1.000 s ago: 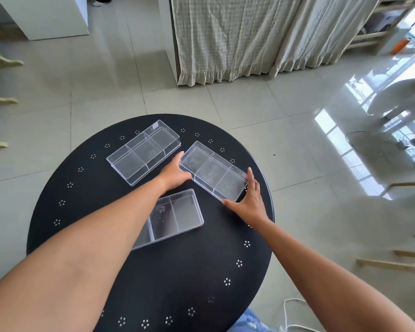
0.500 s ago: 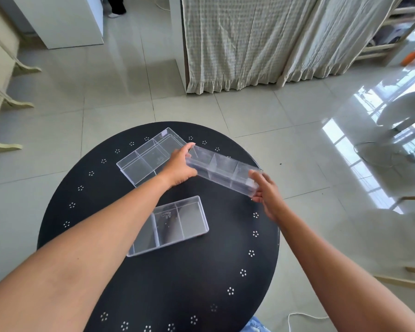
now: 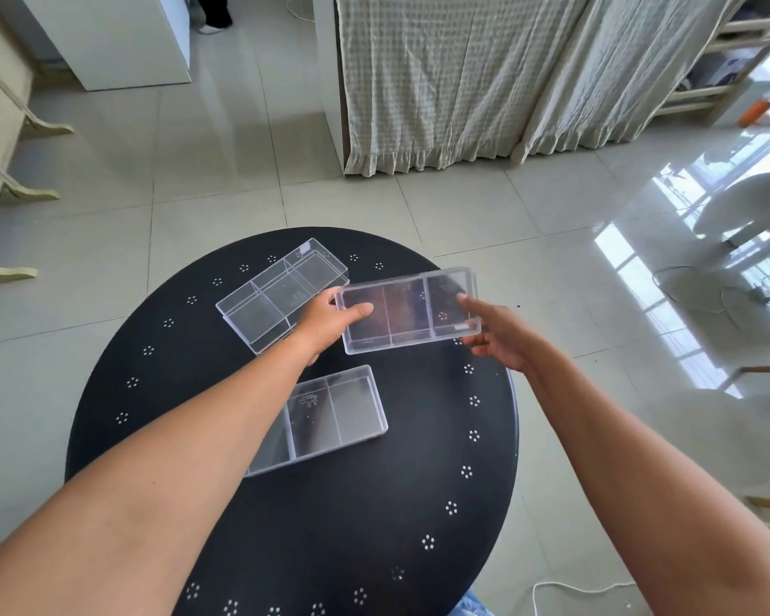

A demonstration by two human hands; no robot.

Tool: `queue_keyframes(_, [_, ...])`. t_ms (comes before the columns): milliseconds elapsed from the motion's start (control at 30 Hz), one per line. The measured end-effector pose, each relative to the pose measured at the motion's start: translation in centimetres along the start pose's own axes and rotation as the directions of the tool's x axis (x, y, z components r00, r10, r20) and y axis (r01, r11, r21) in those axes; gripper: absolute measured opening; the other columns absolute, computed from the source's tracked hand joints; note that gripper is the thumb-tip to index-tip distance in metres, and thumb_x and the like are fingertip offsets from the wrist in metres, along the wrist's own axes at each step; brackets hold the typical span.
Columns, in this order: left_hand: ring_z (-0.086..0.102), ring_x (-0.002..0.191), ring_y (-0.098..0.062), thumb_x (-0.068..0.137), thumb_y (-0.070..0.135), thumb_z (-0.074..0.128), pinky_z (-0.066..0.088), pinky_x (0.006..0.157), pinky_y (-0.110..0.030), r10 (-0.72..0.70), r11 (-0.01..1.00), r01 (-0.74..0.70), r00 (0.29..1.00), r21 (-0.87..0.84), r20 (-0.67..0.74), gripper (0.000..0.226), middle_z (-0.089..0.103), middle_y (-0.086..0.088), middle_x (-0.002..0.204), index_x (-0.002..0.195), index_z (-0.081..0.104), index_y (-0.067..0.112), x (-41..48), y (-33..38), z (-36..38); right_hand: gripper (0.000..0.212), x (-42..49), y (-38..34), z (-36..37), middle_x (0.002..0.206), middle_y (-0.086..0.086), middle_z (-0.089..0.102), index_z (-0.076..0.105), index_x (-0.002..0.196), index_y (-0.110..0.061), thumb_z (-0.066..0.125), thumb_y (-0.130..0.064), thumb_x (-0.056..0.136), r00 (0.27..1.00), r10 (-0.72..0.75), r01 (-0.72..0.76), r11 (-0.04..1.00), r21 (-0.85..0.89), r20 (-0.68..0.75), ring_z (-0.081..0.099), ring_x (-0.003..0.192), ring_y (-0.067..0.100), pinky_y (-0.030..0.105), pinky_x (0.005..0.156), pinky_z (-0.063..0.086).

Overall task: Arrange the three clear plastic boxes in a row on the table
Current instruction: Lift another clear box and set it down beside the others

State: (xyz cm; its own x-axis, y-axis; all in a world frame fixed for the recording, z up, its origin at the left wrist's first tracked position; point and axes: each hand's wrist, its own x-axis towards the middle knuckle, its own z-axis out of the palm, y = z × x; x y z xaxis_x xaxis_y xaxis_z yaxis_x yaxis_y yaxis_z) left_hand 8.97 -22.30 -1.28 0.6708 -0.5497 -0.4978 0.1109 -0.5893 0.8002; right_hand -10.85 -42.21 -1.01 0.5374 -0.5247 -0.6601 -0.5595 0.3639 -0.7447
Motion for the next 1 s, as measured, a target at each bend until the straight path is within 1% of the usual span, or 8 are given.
queue_keyframes(100, [0.057,0.119,-0.025,0.063,0.059,0.075,0.048,0.101,-0.049,-0.054,0.997,0.052,0.998,-0.057,-0.043,0.09,0.056,-0.003,0.136,0.141,0.044,0.025,0.2,-0.3,0.7,0.053,1.2,0.0,0.5,0.105,0.009,0.058,0.063,0.122,-0.006,0.066,-0.049,0.091,0.992,-0.033,0.022,0.996,-0.092,-0.122,0.057,0.059,0.015,0.025,0.053,0.047])
queue_keyframes(200, [0.061,0.103,-0.022,0.076,0.04,0.074,0.055,0.092,-0.048,-0.11,0.987,0.104,0.993,-0.123,-0.041,0.074,0.057,-0.003,0.124,0.141,0.041,0.021,0.2,-0.4,1.4,0.051,2.7,0.5,0.8,0.084,0.01,0.062,0.062,0.11,-0.007,0.065,-0.053,0.09,0.976,-0.017,-0.009,0.993,-0.116,-0.215,0.059,0.056,0.016,0.023,0.044,0.048])
queue_keyframes(267, [0.061,0.092,-0.02,0.081,0.029,0.071,0.057,0.089,-0.046,-0.128,0.984,0.123,0.991,-0.132,-0.034,0.066,0.058,-0.005,0.119,0.14,0.043,0.016,0.2,-0.4,1.9,0.048,3.4,0.9,1.0,0.077,0.011,0.064,0.062,0.099,-0.007,0.067,-0.054,0.088,0.967,0.004,-0.039,0.991,-0.132,-0.256,0.06,0.058,0.018,0.026,0.047,0.05])
queue_keyframes(400, [0.062,0.092,-0.02,0.083,0.026,0.071,0.059,0.085,-0.044,-0.136,0.986,0.131,0.99,-0.104,-0.042,0.062,0.06,-0.006,0.125,0.139,0.047,0.013,0.6,-0.7,2.3,0.043,4.4,1.3,1.3,0.067,0.01,0.065,0.056,0.078,-0.011,0.067,-0.052,0.089,0.947,0.007,-0.066,0.983,-0.173,-0.322,0.062,0.06,0.022,0.032,0.058,0.056])
queue_keyframes(533, [0.059,0.086,-0.019,0.087,0.024,0.068,0.058,0.085,-0.042,-0.14,0.988,0.135,0.988,-0.081,-0.07,0.055,0.06,-0.003,0.117,0.137,0.049,0.011,0.4,-0.2,2.5,0.047,5.0,1.7,1.5,0.065,0.01,0.067,0.058,0.078,-0.011,0.065,-0.056,0.087,0.941,0.025,-0.098,0.975,-0.199,-0.337,0.066,0.063,0.028,0.04,0.073,0.06])
queue_keyframes(767, [0.054,0.069,-0.016,0.089,0.015,0.062,0.056,0.086,-0.042,-0.145,0.989,0.141,0.985,-0.052,-0.089,0.044,0.055,0.008,0.081,0.132,0.053,0.012,0.1,0.4,2.8,0.046,5.1,2.0,1.9,0.066,0.011,0.066,0.06,0.078,-0.008,0.064,-0.052,0.09,0.94,0.02,-0.095,0.975,-0.203,-0.341,0.065,0.063,0.026,0.037,0.065,0.06])
queue_keyframes(900, [0.054,0.068,-0.016,0.088,0.015,0.06,0.056,0.084,-0.039,-0.138,0.99,0.136,0.988,-0.034,-0.075,0.039,0.059,0.006,0.083,0.126,0.058,0.013,0.2,0.2,2.8,0.045,4.7,1.7,1.9,0.067,0.009,0.066,0.061,0.08,-0.008,0.06,-0.051,0.093,0.943,0.016,-0.105,0.962,-0.251,-0.334,0.06,0.054,0.021,0.028,0.05,0.051])
queue_keyframes(1000, [0.058,0.076,-0.017,0.088,0.019,0.06,0.053,0.088,-0.037,-0.143,0.99,0.142,0.987,-0.021,-0.075,0.045,0.062,0.002,0.094,0.133,0.054,0.013,0.0,0.4,2.4,0.045,4.8,1.7,1.6,0.072,0.007,0.063,0.059,0.075,-0.011,0.057,-0.052,0.093,0.947,-0.012,-0.095,0.944,-0.316,-0.32,0.062,0.065,0.024,0.028,0.051,0.048])
